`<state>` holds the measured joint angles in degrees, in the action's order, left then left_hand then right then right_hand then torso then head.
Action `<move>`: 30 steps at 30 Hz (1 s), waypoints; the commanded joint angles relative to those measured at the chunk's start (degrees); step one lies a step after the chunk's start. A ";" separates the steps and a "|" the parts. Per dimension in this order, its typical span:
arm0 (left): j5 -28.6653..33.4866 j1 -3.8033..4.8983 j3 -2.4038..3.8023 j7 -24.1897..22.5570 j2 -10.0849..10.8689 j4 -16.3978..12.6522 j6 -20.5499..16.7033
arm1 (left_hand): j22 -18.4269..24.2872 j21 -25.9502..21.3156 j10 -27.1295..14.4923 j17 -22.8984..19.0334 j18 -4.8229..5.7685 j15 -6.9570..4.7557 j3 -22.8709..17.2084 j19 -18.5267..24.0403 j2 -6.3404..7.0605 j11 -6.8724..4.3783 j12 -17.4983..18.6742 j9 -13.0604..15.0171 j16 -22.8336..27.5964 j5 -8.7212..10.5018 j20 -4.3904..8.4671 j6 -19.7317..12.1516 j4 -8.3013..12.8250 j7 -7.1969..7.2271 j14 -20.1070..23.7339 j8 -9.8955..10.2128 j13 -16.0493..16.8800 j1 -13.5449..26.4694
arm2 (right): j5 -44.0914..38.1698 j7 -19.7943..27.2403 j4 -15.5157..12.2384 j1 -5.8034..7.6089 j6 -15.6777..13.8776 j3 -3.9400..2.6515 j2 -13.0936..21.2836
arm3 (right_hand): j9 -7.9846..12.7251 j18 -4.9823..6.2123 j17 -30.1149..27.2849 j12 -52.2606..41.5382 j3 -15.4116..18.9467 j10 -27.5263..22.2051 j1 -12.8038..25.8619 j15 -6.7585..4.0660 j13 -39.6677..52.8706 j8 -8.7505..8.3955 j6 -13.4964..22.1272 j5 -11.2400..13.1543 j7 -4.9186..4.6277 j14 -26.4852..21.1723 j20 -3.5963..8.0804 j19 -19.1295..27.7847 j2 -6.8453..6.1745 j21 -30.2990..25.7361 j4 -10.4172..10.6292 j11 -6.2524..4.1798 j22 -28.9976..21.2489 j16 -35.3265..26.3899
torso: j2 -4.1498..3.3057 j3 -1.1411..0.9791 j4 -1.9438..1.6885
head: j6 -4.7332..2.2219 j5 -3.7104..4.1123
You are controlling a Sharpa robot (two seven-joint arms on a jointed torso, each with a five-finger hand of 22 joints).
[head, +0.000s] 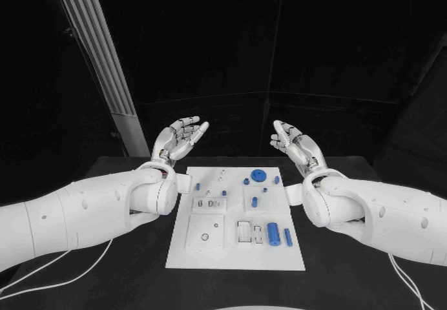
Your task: Assemble the parts on the task board
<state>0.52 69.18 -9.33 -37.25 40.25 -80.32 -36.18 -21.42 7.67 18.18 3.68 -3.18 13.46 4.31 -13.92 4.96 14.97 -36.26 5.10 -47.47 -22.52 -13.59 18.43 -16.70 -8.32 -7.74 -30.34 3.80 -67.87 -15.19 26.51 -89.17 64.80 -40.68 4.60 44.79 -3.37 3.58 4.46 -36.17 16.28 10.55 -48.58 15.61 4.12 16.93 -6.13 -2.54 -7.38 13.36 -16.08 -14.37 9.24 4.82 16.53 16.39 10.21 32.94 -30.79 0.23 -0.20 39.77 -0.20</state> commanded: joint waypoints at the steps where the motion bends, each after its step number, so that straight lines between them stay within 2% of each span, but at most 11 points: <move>1: -0.48 1.28 -0.98 -19.75 -0.63 1.49 7.20 | -0.38 0.22 0.62 0.10 -0.76 0.53 0.10 -0.33 0.08 0.04 -0.66 0.08 -0.83 -0.47 -0.24 0.48 -0.37 -8.65 -0.06 -0.56 0.10 -1.16 | -11.99 -1.89 0.12 0.85 3.86 0.57 0.04 | -0.05 0.81 0.05 -0.21 0.00 0.03 -0.38 0.30 0.05 0.19 -0.57 -0.14 -10.12 -0.02 -0.25 0.02 0.08 0.12 0.25 0.25 0.05 0.20 | 0.02 0.01 -0.02 | 0.01 0.00; 4: -0.53 2.43 -2.12 -22.75 -1.19 2.71 8.88 | -0.42 0.24 0.62 0.10 -0.76 0.55 0.08 -0.34 0.07 0.05 -0.69 0.08 -0.84 -0.47 -0.25 0.47 -0.37 -8.65 -0.06 -0.60 0.10 -1.15 | -15.17 -2.43 0.22 1.50 4.68 1.17 0.05 | -0.05 0.81 0.05 -0.21 0.00 0.03 -0.38 0.30 0.05 0.19 -0.57 -0.14 -10.12 -0.02 -0.25 0.02 0.08 0.12 0.25 0.25 0.05 0.20 | 0.02 0.01 -0.02 | 0.01 0.00; 8: -0.56 3.20 -2.87 -24.74 -1.56 3.52 9.99 | -0.46 0.26 0.62 0.10 -0.75 0.57 0.07 -0.37 0.05 0.05 -0.71 0.08 -0.85 -0.46 -0.27 0.47 -0.37 -8.65 -0.07 -0.63 0.10 -1.15 | -17.38 -2.81 0.29 1.95 5.25 1.58 0.06 | -0.05 0.81 0.06 -0.22 0.03 0.02 -0.39 0.30 0.05 0.22 -0.59 -0.14 -10.12 -0.04 -0.25 0.02 0.14 0.13 0.24 0.25 0.05 0.24 | 0.02 0.01 -0.02 | 0.01 0.00; 11: -0.57 3.37 -3.04 -25.18 -1.65 3.70 10.24 | -0.55 0.32 0.61 0.10 -0.74 0.66 0.06 -0.43 0.03 0.07 -0.77 0.06 -0.89 -0.45 -0.36 0.41 -0.37 -8.66 -0.08 -0.71 0.10 -1.10 | -17.99 -2.91 0.31 2.07 5.41 1.69 0.07 | -0.06 0.81 0.06 -0.24 0.06 0.02 -0.41 0.30 0.05 0.26 -0.60 -0.15 -10.12 -0.06 -0.25 0.01 0.22 0.14 0.22 0.25 0.07 0.29 | 0.02 0.01 -0.02 | 0.01 0.00; 12: -0.56 3.41 -3.04 -24.48 -0.86 2.50 10.65 | -0.54 0.33 0.60 0.10 -0.73 0.71 0.06 -0.42 0.04 0.08 -0.79 0.05 -0.90 -0.45 -0.40 0.37 -0.38 -8.66 -0.09 -0.74 0.09 -1.07 | -17.95 -3.07 0.86 2.08 5.52 1.69 0.27 | -0.06 0.81 0.07 -0.25 0.08 0.04 -0.43 0.30 0.06 0.27 -0.61 -0.15 -10.12 -0.04 -0.25 0.01 0.26 0.14 0.22 0.24 0.07 0.33 | 0.02 0.05 -0.06 | 1.21 -0.07; 18: -0.56 3.42 -3.07 -23.58 -0.32 1.88 11.29 | -0.77 0.60 0.36 0.09 -0.75 1.34 0.06 -0.56 0.08 0.24 -1.09 -0.12 -1.06 -0.43 -1.14 -0.27 -0.39 -8.70 -0.14 -1.09 0.04 -0.62 | -17.93 -2.76 1.06 2.08 5.56 1.69 0.42 | -0.12 0.89 0.31 -0.72 0.42 0.53 -0.95 0.18 0.19 0.74 -0.84 -0.13 -10.11 0.83 -0.21 -0.37 0.73 0.38 0.14 0.19 0.37 1.29 | -0.04 0.03 -0.09 | 1.26 -0.37; 20: -0.56 3.42 -3.08 -23.21 -0.08 1.64 11.72 | -1.19 0.90 0.21 0.07 -0.90 1.57 0.09 -0.95 0.19 0.32 -1.22 -0.25 -1.12 -0.45 -1.65 -0.73 -0.38 -8.73 -0.12 -1.12 0.02 -0.45 | -17.93 -2.57 1.21 2.08 5.50 1.69 0.43 | -0.19 1.19 0.63 -1.33 0.76 1.42 -1.37 -0.12 0.36 1.20 -1.15 -0.15 -10.11 2.56 -0.14 -1.92 0.96 1.12 0.14 0.09 1.24 2.44 | -0.01 0.00 0.01 | 1.39 -0.54; 24: -0.56 3.43 -3.16 -22.63 0.58 1.13 12.21 | -2.43 1.90 0.03 0.09 -1.56 1.79 0.04 -2.42 0.20 0.38 -1.57 -0.38 -1.33 -0.47 -2.70 -1.23 -0.38 -8.75 -0.23 -1.70 0.01 -0.19 | -17.92 -2.34 1.52 2.08 5.52 1.69 0.41 | -0.32 2.33 1.24 -2.64 1.59 3.91 -2.27 -1.49 0.63 2.17 -1.81 -0.03 -10.03 8.92 0.01 -10.91 1.42 5.26 0.14 -0.36 5.67 5.21 | -0.09 -0.01 0.00 | 1.55 -0.56; 26: -0.56 3.45 -3.25 -22.39 0.97 0.86 12.34 | -2.45 1.94 0.03 0.09 -1.61 1.79 0.05 -2.47 0.23 0.38 -1.61 -0.39 -1.36 -0.46 -2.77 -1.23 -0.38 -8.75 -0.25 -1.80 0.01 -0.17 | -17.92 -2.35 1.72 2.08 5.64 1.69 0.37 | -0.36 3.22 1.40 -3.25 2.13 5.48 -2.73 -2.61 0.67 2.66 -2.14 -0.14 -9.96 14.11 0.20 -18.98 1.68 8.88 0.11 -0.75 9.02 6.65 | -0.11 -0.01 0.07 | 1.70 -0.60; 28: -0.56 3.47 -3.35 -22.19 1.28 0.64 12.44 | -2.44 1.95 0.03 0.09 -1.63 1.79 0.05 -2.48 0.24 0.38 -1.63 -0.38 -1.37 -0.46 -2.80 -1.21 -0.39 -8.75 -0.26 -1.88 0.01 -0.15 | -17.93 -2.45 1.94 2.08 5.81 1.69 0.32 | -0.42 4.06 1.44 -3.56 2.50 6.57 -3.10 -3.37 0.64 3.18 -2.51 0.05 -9.95 18.55 0.53 -21.80 1.85 10.13 0.11 -1.10 9.35 7.56 | -0.16 0.00 0.07 | 1.87 -0.57; 30: -0.56 3.48 -3.44 -22.04 1.55 0.43 12.51 | -2.34 1.92 0.04 0.09 -1.64 1.79 0.06 -2.41 0.24 0.38 -1.63 -0.38 -1.37 -0.46 -2.82 -1.20 -0.39 -8.75 -0.26 -1.91 0.01 -0.14 | -17.95 -2.70 2.14 2.09 6.10 1.68 0.29 | -0.39 5.22 1.54 -3.76 3.04 7.95 -3.52 -4.92 0.50 3.43 -2.67 -0.15 -9.99 25.83 0.68 -26.92 2.14 12.33 0.13 -1.68 9.91 8.78 | -0.32 0.03 0.08 | 1.94 -0.56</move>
<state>0.37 72.50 -12.79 -38.66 41.73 -79.68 -25.14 -23.84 9.43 18.35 3.73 -4.41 14.87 4.46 -16.12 5.27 15.15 -37.54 4.77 -48.58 -22.85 -16.20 17.69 -16.84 -8.37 -7.91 -32.02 3.83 -68.44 -32.44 23.63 -87.13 66.75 -35.46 6.33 45.14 -3.71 8.51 5.97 -39.72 19.14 18.21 -51.67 10.85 4.68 20.13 -8.46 -2.54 -7.65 38.50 -15.43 -40.78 11.42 16.93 16.65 14.67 20.03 41.57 -30.93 0.23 -0.18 41.58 -0.78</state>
